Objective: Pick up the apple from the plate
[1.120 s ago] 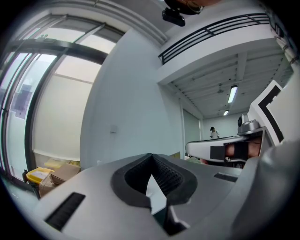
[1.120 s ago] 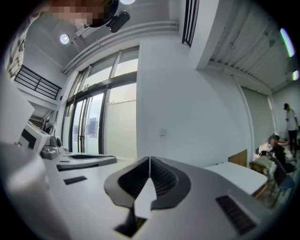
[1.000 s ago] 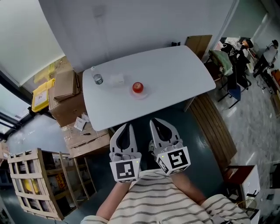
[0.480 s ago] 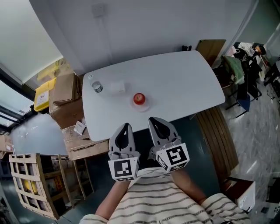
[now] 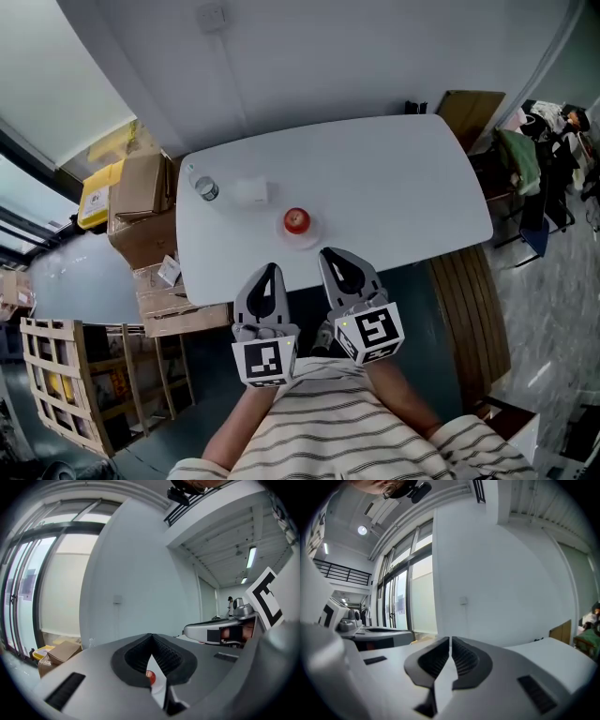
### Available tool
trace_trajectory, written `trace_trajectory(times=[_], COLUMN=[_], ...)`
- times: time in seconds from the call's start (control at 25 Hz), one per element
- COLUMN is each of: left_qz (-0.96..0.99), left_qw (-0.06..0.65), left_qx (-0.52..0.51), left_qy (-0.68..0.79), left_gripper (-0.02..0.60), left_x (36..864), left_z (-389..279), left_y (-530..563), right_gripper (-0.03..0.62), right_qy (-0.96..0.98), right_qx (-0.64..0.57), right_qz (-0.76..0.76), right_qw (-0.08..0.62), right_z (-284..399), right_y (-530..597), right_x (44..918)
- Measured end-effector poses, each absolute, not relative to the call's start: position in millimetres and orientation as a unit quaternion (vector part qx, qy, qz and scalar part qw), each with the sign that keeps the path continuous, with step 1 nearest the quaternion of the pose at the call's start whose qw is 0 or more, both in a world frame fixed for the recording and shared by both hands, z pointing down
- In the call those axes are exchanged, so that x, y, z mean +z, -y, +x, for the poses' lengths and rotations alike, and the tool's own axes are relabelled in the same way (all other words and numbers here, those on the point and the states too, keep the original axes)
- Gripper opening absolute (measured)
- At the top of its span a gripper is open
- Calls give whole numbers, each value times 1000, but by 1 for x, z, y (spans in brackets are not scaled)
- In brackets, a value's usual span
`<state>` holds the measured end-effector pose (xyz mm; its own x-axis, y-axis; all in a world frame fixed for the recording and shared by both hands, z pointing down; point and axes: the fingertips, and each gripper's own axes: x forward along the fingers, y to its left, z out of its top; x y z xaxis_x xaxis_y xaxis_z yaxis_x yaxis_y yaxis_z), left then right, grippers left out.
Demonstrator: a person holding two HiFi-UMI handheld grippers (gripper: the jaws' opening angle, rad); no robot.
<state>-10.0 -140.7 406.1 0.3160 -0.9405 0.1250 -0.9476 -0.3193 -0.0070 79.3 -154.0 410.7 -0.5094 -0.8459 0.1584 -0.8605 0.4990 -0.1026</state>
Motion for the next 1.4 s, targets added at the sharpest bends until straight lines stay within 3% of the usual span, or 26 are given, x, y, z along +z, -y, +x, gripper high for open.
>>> trace_trajectory(times=[0.44,0.56,0.92,1.4], left_qz=[800,799,809,818], left_qw=[41,47,60,77], left_qx=[64,70,79,106], left_qy=[595,595,579,561], left_gripper=[5,5,5,5], left_x=[414,422,437,467], left_z=[-6,-9,-2,-6], left_y=[166,175,201,208], right_gripper=[15,57,86,234], right_qy=[866,865,859,847], right_qx=[112,122,156,181], right_qz=[484,483,477,475], right_qw=[60,63,100,152], right_z=[86,84,76,71], right_y=[189,203,230,258], right_x=[449,463,518,587])
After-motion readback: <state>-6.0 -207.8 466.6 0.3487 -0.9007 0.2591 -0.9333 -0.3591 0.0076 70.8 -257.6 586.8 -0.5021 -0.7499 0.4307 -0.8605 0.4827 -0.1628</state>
